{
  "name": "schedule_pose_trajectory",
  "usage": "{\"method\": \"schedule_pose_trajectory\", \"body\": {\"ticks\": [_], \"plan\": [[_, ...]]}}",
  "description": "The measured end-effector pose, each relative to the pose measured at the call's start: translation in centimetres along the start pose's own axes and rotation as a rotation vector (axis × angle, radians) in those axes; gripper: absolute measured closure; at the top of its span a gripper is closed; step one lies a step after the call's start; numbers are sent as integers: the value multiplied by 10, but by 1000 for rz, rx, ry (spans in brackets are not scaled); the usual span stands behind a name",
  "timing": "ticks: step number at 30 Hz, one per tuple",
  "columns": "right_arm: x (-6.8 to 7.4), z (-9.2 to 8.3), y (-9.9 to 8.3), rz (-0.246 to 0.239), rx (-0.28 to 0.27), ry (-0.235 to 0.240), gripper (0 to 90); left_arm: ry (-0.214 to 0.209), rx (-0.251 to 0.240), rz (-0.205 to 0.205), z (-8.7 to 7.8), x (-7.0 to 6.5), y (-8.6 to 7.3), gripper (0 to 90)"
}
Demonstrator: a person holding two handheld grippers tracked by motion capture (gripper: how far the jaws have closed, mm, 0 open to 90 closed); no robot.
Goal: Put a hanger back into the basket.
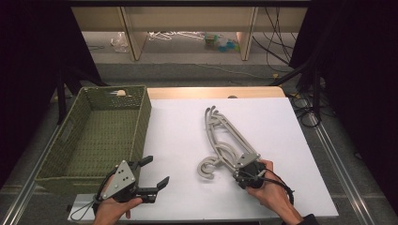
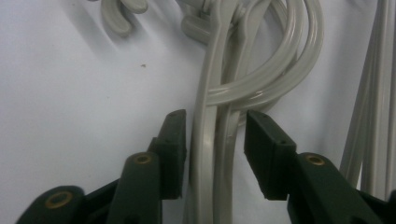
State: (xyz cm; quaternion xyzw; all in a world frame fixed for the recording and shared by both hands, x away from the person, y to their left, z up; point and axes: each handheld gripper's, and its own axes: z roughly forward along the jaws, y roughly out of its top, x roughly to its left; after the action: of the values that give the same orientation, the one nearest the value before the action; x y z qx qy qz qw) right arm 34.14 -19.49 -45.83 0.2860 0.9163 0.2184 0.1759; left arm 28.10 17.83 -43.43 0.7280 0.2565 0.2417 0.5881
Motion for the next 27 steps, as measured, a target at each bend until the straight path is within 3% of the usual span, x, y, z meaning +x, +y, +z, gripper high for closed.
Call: {"method": "schedule_pose_trajectory", "body": {"ticks": [11, 16, 25, 27], "plan": [[3, -4, 5, -31, 39, -29, 721, -2, 7, -10, 1, -1, -1, 159], [2, -8, 6, -42, -3, -24, 794, -4, 8, -5, 1, -1, -1, 159], [-3, -27, 7, -26, -42, -54, 816, -4, 11, -1, 1, -1, 0, 159], [-4, -32, 8, -42, -50, -48, 818, -2, 10, -11, 1, -1, -1, 159]]}}
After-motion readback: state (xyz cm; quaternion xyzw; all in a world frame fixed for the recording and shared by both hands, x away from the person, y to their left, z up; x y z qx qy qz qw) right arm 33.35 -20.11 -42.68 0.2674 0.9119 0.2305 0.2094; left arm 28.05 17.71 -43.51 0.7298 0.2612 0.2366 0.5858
